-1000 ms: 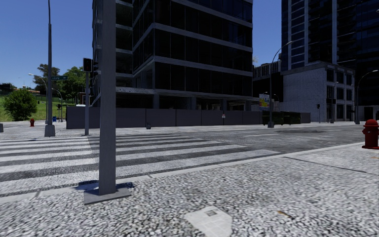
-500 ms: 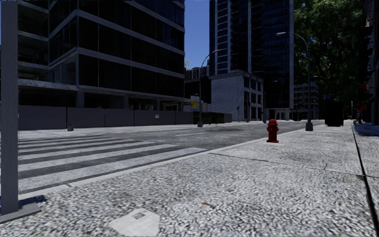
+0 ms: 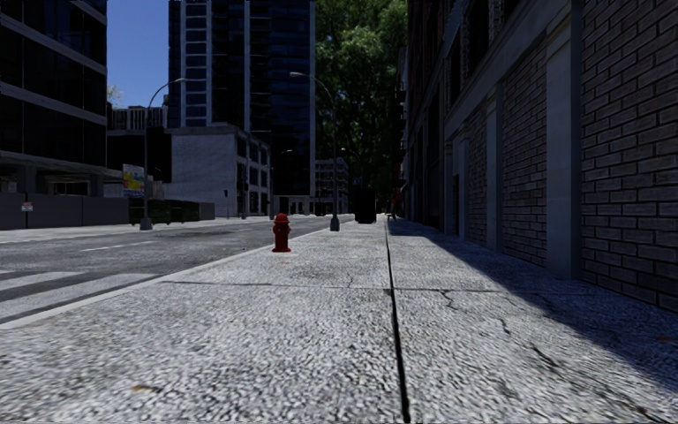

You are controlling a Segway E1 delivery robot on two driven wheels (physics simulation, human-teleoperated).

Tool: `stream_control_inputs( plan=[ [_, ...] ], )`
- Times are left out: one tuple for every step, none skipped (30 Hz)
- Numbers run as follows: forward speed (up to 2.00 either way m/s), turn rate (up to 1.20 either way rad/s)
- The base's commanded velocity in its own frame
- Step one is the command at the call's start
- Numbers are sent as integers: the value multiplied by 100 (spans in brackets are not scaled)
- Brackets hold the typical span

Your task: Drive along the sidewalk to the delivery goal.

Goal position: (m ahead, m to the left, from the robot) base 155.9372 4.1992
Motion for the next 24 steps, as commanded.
stream_control_inputs(
  plan=[
    [177, 0],
    [185, 0],
    [200, 0],
    [200, 0],
    [200, 0],
    [200, 0],
    [200, 0],
    [200, 0],
    [200, 0],
    [200, 0],
    [200, 0],
    [200, 0],
    [200, 0],
    [200, 0],
    [200, 0],
    [200, 0],
    [200, 0],
    [200, 0],
    [200, 0],
    [200, 0],
    [200, 0],
    [200, 0],
    [200, 0],
    [200, 0]
  ],
)
